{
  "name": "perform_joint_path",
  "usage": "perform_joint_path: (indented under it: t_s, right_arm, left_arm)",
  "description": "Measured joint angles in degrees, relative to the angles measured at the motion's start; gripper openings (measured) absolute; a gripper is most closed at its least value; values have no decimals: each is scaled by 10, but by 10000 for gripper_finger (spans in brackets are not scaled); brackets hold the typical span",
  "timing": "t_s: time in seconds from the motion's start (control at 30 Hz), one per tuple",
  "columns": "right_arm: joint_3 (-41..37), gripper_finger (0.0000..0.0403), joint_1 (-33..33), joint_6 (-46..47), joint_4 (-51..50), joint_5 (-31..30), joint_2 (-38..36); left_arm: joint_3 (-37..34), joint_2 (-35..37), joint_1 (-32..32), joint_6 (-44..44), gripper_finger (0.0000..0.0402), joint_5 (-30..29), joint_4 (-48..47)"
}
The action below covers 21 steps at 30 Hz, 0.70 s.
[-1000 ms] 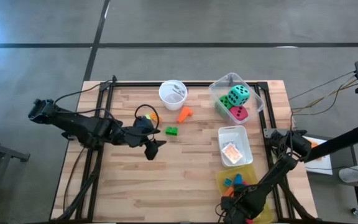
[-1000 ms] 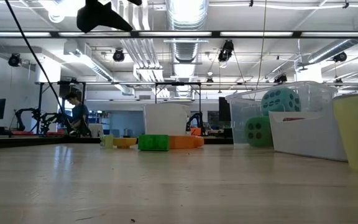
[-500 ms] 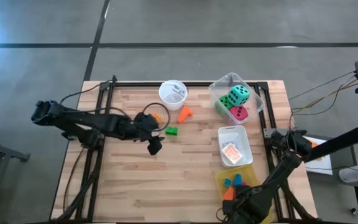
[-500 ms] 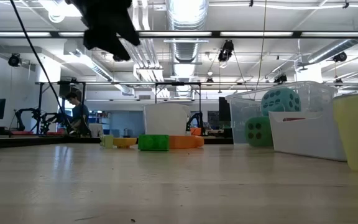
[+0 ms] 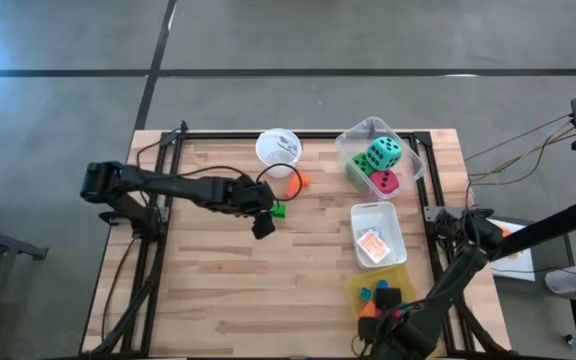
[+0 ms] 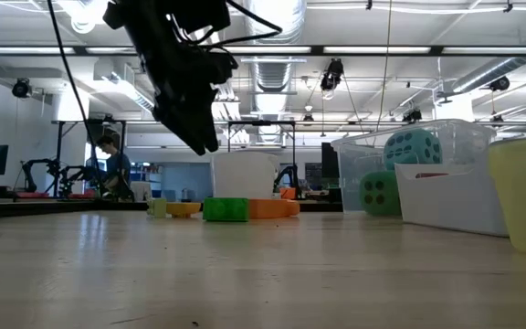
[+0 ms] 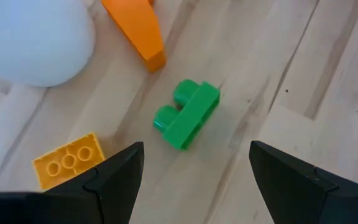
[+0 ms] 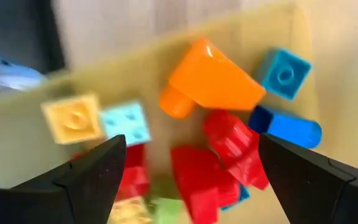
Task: Pick & Place Toys
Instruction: Put the green game piece into the yellow bin
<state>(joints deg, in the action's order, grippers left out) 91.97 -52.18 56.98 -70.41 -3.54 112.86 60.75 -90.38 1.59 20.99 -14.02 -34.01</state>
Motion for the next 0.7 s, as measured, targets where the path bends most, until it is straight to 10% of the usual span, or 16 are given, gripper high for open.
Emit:
perform_joint_path:
  t_s: [0.7]
  right_arm:
    - [21, 357, -13, 13, 9, -64, 0]
  left_arm:
    - [26, -101, 27, -95, 293, 17, 26]
